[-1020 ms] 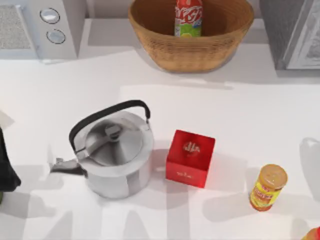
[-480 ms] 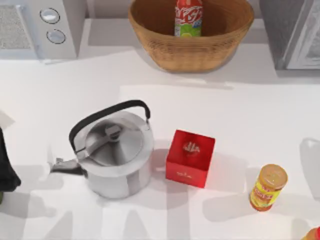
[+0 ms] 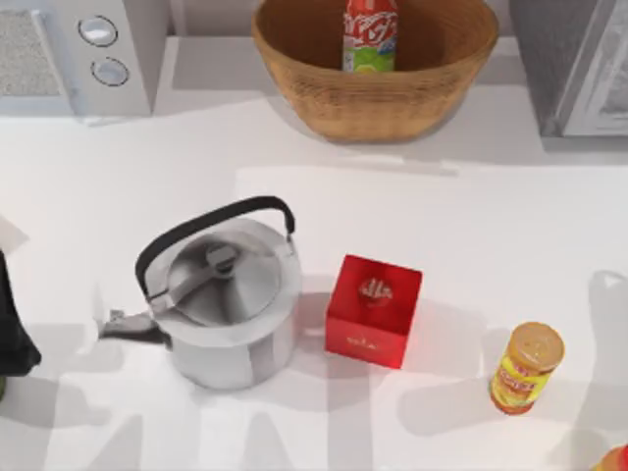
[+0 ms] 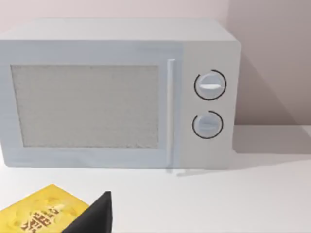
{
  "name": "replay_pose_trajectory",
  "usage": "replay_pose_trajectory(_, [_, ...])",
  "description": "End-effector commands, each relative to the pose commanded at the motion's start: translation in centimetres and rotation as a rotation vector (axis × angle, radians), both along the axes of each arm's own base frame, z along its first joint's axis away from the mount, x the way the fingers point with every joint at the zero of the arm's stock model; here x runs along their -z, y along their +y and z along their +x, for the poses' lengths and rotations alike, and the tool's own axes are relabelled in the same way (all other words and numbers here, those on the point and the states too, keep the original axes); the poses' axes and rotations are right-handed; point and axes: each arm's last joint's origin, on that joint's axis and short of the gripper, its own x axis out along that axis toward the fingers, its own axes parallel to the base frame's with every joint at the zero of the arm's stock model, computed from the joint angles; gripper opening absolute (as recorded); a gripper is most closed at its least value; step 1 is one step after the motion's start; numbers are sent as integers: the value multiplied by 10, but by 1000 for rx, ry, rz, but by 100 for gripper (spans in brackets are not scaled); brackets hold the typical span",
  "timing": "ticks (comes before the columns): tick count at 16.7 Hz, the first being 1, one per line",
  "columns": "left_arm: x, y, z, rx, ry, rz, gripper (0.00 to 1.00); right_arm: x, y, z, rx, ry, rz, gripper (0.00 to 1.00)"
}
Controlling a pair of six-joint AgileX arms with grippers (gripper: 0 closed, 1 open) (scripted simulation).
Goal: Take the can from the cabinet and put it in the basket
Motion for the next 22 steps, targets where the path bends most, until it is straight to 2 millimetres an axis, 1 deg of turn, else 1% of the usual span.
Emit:
replay_pose_trajectory(2, [0,0,0,0,0,0,100,-45,9,-4,1,6,10,100])
replay_pose_trajectory(5, [0,0,0,0,0,0,100,-103,35,-16,2,4,7,100])
replay_pose_trajectory(7, [0,0,0,0,0,0,100,-132,54,-25,3,-5,-8,100])
replay_pose_trajectory(9, [0,0,0,0,0,0,100,-151,69,-32,3,-13,-22,100])
replay_pose_trajectory(11, [0,0,0,0,0,0,100,-158,75,-35,3,-17,-28,100])
replay_pose_trajectory(17, [0,0,0,0,0,0,100,-159,76,-34,5,-19,-31,100])
replay_pose_trajectory(19, [0,0,0,0,0,0,100,-160,83,-24,5,-21,-32,100])
replay_pose_trajectory(22, [0,0,0,0,0,0,100,-161,104,3,7,-23,-29,100])
